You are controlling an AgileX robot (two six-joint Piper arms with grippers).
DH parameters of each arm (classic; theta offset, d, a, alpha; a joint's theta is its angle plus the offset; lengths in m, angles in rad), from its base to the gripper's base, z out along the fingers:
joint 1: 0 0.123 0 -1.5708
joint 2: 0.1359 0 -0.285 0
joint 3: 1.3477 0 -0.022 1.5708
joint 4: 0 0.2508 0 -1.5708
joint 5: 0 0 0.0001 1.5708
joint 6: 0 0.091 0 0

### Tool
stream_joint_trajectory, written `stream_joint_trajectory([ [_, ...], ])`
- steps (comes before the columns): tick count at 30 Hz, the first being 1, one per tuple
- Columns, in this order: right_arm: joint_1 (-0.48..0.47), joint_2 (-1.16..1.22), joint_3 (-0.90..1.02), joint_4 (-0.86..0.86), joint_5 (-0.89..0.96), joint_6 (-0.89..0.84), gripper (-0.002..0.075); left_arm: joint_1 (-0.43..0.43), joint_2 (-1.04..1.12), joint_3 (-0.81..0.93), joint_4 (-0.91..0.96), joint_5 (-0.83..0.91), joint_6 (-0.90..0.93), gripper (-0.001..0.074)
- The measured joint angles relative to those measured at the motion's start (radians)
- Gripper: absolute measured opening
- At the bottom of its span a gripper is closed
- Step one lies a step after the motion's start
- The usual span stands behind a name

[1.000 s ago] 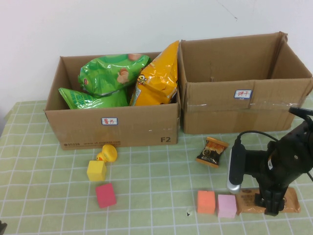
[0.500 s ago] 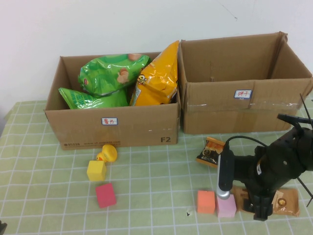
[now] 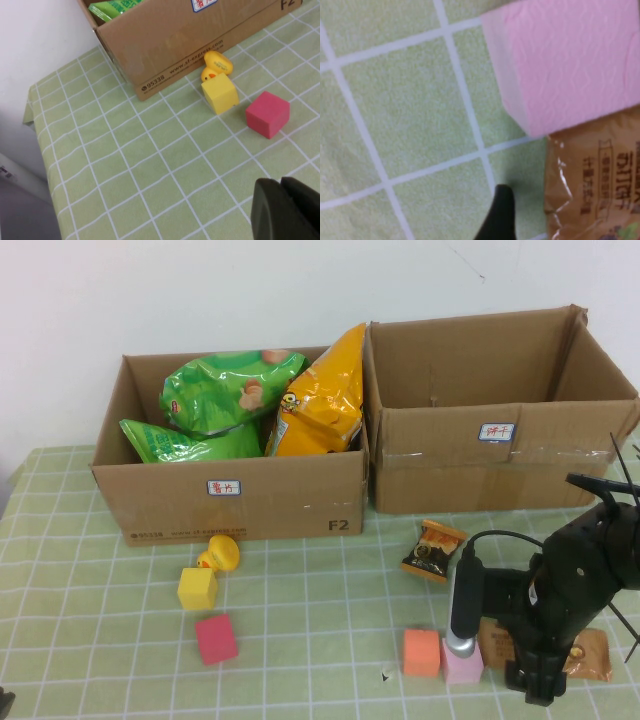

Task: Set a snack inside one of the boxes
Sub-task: Pick up the biscuit

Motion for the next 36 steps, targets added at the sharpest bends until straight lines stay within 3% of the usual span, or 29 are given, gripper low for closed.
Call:
stream_joint_trajectory([
  [36,0.0,0.033,-0.004,0.042,-0.054,0.009,0.0626,0.0,0.0,0.0,-0.002,-0.005,0.0,-0.0001],
])
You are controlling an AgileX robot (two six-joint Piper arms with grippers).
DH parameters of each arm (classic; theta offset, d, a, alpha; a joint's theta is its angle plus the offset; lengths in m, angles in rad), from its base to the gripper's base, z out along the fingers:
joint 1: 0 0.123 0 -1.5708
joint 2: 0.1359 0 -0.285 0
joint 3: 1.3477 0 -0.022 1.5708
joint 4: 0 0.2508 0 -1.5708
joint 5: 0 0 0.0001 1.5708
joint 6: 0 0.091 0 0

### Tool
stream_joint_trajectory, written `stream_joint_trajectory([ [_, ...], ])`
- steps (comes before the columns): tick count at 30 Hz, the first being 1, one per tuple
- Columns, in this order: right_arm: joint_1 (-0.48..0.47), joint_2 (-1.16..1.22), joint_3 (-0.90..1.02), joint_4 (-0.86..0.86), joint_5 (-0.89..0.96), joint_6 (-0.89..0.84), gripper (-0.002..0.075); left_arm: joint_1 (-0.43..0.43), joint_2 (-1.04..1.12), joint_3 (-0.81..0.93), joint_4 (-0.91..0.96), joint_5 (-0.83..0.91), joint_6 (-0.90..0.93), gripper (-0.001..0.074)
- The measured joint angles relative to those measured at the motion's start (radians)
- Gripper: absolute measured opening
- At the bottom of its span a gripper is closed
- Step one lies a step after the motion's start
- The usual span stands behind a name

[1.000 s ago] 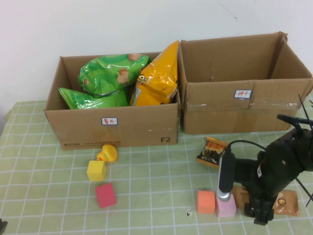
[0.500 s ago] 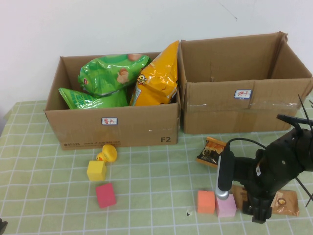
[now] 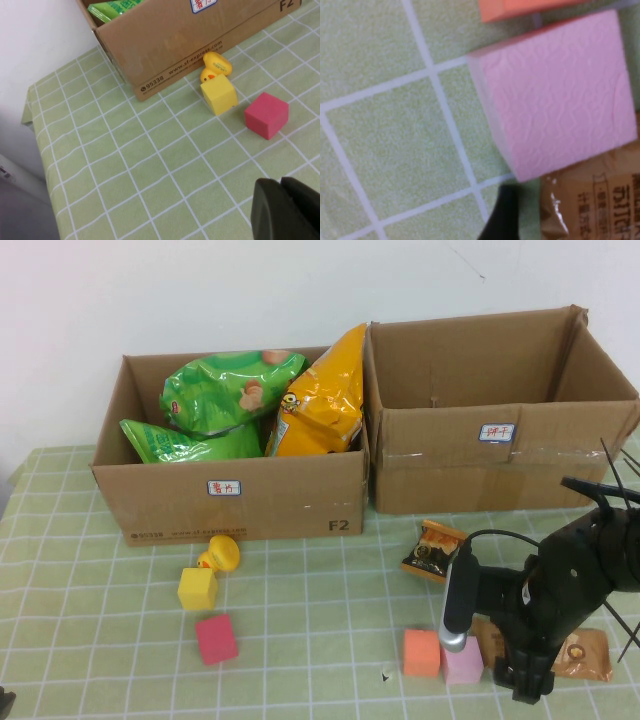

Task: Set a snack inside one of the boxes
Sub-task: Pick up the biscuit

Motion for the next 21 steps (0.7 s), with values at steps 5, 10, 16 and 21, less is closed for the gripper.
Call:
stream_joint_trajectory([
  [5,0.0,0.007,-0.008,0.013,0.011,0.0,0.0626,0.0,0.0,0.0,-0.002,0.0,0.0,-0.0001],
  [10,0.0,0.007,-0.008,0.013,0.015,0.0,0.0626,0.0,0.0,0.002,-0.002,0.0,0.0,-0.0001],
  [16,0.0,0.007,-0.008,0.013,0.017,0.0,0.0622,0.0,0.0,0.004,-0.002,0.002,0.0,-0.0001],
  [21,0.0,0.007,-0.008,0.017,0.019,0.0,0.0587,0.0,0.0,0.004,-0.002,0.002,0.0,-0.0001],
])
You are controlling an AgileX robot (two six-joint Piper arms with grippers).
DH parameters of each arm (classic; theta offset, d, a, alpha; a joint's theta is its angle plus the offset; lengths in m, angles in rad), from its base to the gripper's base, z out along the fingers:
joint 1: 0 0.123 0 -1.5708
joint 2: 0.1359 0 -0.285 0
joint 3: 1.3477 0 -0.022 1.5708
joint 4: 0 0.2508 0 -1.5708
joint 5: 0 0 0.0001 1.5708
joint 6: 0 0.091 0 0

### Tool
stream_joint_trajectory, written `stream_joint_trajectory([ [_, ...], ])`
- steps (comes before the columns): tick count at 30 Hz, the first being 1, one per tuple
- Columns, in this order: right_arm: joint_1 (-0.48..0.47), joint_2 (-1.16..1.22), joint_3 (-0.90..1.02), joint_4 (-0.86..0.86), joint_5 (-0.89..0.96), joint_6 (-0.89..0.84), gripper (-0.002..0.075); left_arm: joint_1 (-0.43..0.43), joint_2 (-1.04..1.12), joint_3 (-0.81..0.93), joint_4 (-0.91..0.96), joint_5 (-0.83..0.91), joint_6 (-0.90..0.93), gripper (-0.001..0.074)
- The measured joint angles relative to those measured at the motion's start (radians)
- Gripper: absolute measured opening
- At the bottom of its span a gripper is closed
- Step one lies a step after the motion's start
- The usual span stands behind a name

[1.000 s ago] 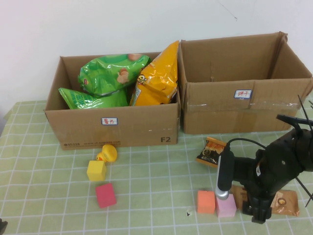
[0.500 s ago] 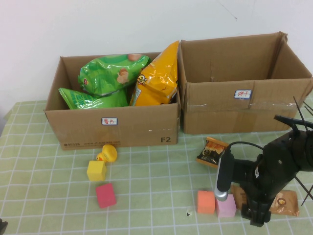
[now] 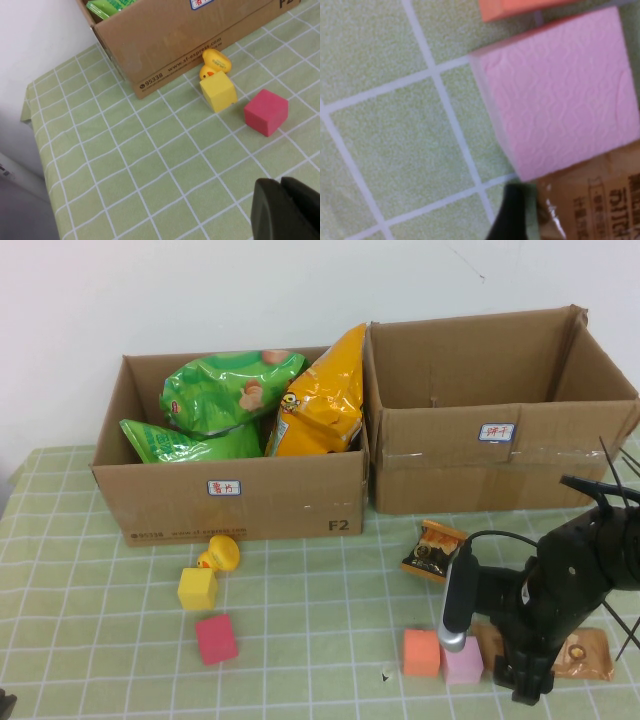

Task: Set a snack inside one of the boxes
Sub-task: Pick up the biscuit

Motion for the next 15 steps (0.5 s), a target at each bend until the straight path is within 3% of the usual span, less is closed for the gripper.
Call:
stream_joint_trajectory([
  [8,0.0,0.002,0.0,0.004,0.01,0.0,0.0495,0.0,0.0,0.0,0.0,0.002,0.0,-0.0001],
  [15,0.0,0.002,0.0,-0.017,0.02,0.008,0.0482,0.0,0.0,0.0,0.0,0.002,0.0,-0.0001],
])
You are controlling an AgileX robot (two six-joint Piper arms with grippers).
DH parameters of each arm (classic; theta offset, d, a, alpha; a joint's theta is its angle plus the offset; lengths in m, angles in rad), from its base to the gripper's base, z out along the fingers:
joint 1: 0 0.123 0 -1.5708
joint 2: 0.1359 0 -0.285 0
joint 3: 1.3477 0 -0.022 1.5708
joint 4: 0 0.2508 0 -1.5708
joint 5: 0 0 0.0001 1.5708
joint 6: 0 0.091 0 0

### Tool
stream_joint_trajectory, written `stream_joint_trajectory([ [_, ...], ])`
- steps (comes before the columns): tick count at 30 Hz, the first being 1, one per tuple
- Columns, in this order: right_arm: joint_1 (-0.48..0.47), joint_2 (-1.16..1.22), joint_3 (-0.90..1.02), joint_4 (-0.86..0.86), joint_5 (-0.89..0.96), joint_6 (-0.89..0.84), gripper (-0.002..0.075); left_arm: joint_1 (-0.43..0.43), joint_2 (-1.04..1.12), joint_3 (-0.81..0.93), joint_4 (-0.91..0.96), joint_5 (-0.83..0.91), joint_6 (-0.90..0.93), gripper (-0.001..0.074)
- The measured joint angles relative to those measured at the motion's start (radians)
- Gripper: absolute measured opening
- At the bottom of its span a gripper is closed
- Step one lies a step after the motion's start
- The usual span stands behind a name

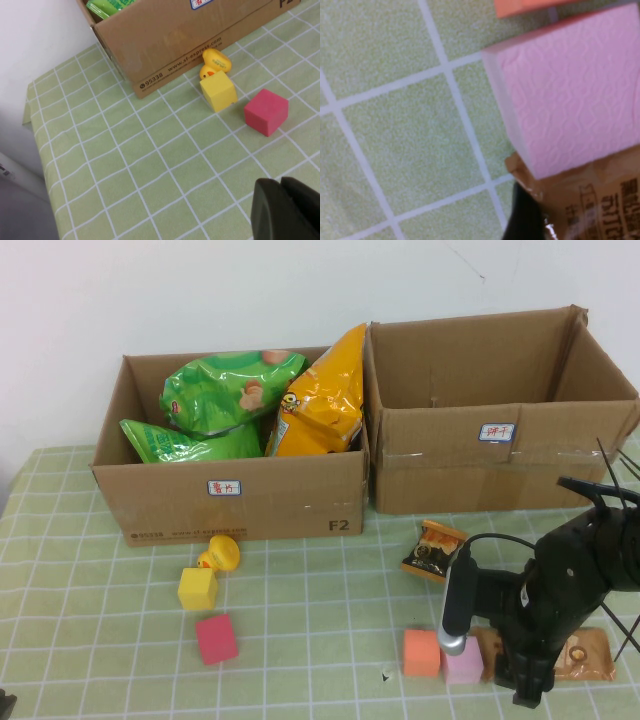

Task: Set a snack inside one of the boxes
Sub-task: Pick up the biscuit, then place the biscuit in the biscuit box

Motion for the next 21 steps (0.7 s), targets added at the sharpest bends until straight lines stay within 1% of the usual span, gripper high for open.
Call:
stream_joint_trajectory([
  [4,0.001,0.0,-0.003,-0.016,0.008,0.014,0.0482,0.0,0.0,0.0,0.0,0.0,0.0,-0.0001],
  [8,0.008,0.007,-0.02,-0.088,0.043,0.089,0.0481,0.0,0.0,0.0,0.0,0.0,0.0,-0.0001],
  [16,0.008,0.026,-0.144,-0.298,0.218,0.361,0.048,0.0,0.0,0.0,0.0,0.0,0.004,-0.0001],
  [21,0.008,0.026,-0.25,-0.457,0.327,0.578,0.048,0.0,0.0,0.0,0.0,0.0,0.006,-0.0001],
])
